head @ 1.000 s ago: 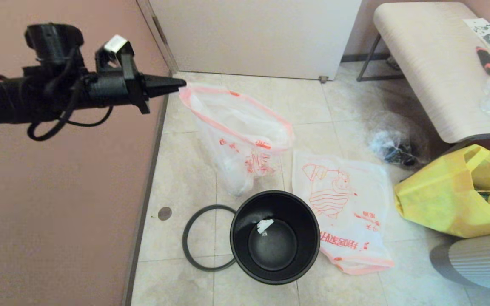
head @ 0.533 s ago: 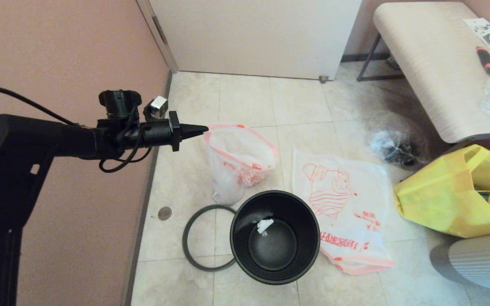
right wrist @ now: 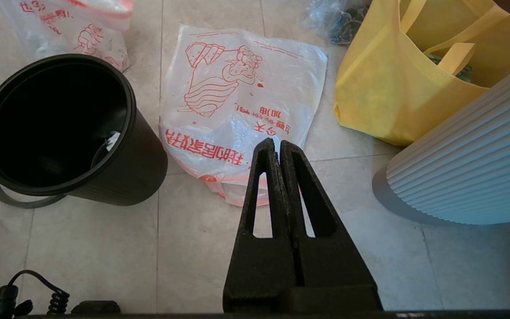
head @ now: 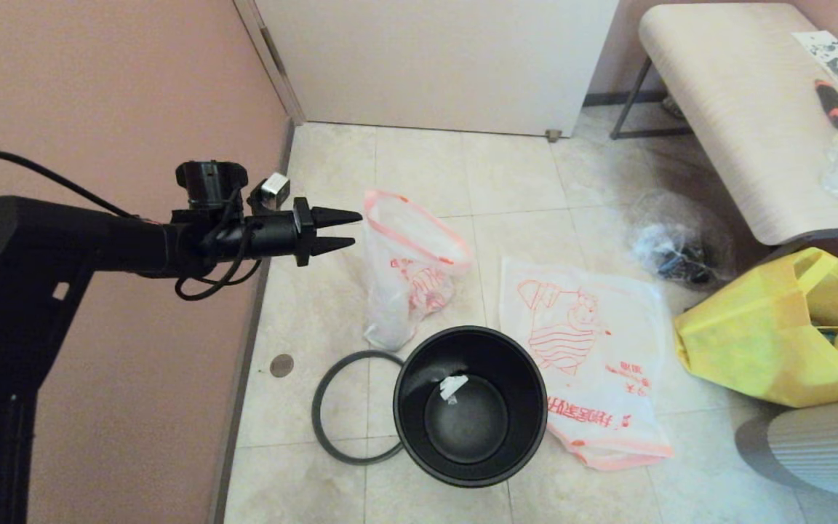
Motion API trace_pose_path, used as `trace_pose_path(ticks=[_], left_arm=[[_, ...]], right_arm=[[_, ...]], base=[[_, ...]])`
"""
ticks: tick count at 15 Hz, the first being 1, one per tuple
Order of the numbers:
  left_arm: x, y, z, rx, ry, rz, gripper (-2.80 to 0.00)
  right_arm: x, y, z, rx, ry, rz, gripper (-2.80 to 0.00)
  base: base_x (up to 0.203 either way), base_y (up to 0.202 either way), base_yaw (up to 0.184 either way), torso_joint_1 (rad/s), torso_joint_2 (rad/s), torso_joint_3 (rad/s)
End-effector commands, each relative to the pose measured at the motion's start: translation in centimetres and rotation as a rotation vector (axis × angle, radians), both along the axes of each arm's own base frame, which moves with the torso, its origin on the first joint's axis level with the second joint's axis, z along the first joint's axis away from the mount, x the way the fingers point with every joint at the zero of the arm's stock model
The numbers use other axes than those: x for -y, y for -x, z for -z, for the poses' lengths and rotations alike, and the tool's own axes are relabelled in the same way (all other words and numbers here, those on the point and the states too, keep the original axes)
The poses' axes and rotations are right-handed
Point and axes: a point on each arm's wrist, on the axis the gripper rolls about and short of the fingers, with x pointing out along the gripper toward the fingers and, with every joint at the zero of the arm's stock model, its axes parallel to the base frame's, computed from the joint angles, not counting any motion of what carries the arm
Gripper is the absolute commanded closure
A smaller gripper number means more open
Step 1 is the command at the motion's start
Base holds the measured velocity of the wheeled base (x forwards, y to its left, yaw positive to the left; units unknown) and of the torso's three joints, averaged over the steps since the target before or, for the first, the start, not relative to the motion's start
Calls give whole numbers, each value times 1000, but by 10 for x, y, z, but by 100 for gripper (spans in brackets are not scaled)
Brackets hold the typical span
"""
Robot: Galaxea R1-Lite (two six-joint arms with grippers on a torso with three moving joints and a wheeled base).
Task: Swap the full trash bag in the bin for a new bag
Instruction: Place the trash bag on the floor, then pick up a new trash bag
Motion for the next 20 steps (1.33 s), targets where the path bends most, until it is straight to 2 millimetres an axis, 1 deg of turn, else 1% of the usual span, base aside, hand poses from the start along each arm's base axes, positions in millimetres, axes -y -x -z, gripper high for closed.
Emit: trace_pose_path(ticks=[1, 2, 5, 6, 7, 9, 10, 12, 14, 16, 17, 19, 20], left_arm=[[-2, 28, -34, 45, 7, 2, -280], [-3, 41, -42, 47, 6, -4, -280], [0, 90, -65, 60, -11, -60, -280], [2, 105, -74, 72, -23, -77, 0], [7, 121, -82, 73, -54, -100, 0], [27, 151, -92, 85, -172, -160, 0], [34, 167, -98, 94, -221, -171, 0], [43, 194, -108, 134, -277, -211, 0], [49, 221, -114, 187, -330, -254, 0], [47, 245, -115, 234, -384, -300, 0], [41, 262, -119, 268, -399, -329, 0], [25, 304, -128, 346, -379, -383, 0], [14, 331, -134, 391, -347, -411, 0]], right_arm=[[0, -1, 3, -11, 0, 0, 0], [0, -1, 3, -11, 0, 0, 0], [0, -1, 3, -11, 0, 0, 0], [0, -1, 3, -11, 0, 0, 0], [0, -1, 3, -11, 0, 0, 0], [0, -1, 3, -11, 0, 0, 0], [0, -1, 3, -11, 0, 0, 0], [0, -1, 3, -11, 0, 0, 0], [0, -1, 3, -11, 0, 0, 0], [0, -1, 3, -11, 0, 0, 0], [0, -1, 3, -11, 0, 0, 0], [0, -1, 3, -11, 0, 0, 0], [0, -1, 3, -11, 0, 0, 0]], base=[[0, 0, 0, 0, 0, 0], [0, 0, 0, 0, 0, 0], [0, 0, 0, 0, 0, 0], [0, 0, 0, 0, 0, 0], [0, 0, 0, 0, 0, 0], [0, 0, 0, 0, 0, 0], [0, 0, 0, 0, 0, 0], [0, 0, 0, 0, 0, 0], [0, 0, 0, 0, 0, 0], [0, 0, 0, 0, 0, 0], [0, 0, 0, 0, 0, 0], [0, 0, 0, 0, 0, 0], [0, 0, 0, 0, 0, 0]])
